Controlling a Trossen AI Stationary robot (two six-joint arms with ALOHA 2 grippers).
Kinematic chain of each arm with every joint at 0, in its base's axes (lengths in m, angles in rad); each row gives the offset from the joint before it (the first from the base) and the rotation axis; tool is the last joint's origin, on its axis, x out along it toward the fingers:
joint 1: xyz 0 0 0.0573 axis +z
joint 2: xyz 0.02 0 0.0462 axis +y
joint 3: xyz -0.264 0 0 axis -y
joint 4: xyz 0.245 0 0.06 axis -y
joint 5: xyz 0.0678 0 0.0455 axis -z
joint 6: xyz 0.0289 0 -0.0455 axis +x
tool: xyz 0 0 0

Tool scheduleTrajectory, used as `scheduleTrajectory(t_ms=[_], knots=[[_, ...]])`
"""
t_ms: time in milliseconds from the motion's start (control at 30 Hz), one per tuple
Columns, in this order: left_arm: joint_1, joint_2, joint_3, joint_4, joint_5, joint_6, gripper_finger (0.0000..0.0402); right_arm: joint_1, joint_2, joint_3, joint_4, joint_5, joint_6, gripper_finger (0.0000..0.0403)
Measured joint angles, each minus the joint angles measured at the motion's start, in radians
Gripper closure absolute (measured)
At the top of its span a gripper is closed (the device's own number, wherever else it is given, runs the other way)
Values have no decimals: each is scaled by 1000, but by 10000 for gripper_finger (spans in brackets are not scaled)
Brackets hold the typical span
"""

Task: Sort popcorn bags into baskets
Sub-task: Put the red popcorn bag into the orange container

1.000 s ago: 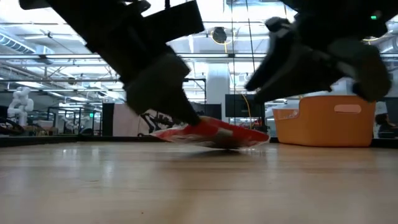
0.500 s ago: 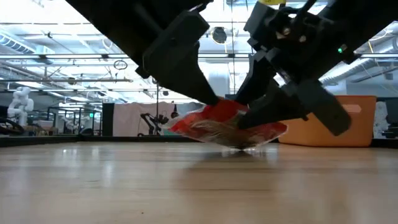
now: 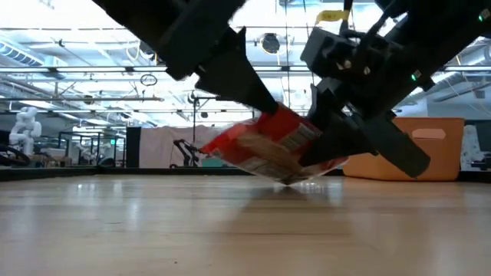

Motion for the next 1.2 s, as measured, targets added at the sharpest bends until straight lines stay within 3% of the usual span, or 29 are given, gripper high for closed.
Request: scheduleTrajectory(t_ms=[200, 300, 467, 600, 767, 967, 1200], knots=[[-20, -23, 0, -15, -11, 5, 396, 9, -1, -17, 8, 2, -7, 337], [-19, -27, 0, -41, -8, -70, 396, 17, -5, -17, 9, 3, -28, 367], [-6, -27, 2, -107, -7, -195, 384, 21, -26, -19, -4, -13, -26, 381], [-2, -28, 1, -163, -10, -285, 340, 21, -46, -20, -11, -34, -16, 369], [-4, -33, 0, -212, -73, -374, 255, 22, -81, -20, -49, -56, 0, 370], [-23, -32, -1, -252, -145, -391, 164, 23, -199, -19, -212, -88, 120, 378], [-39, -32, -1, -247, -233, -409, 118, 23, -355, -18, -410, -110, 178, 379]])
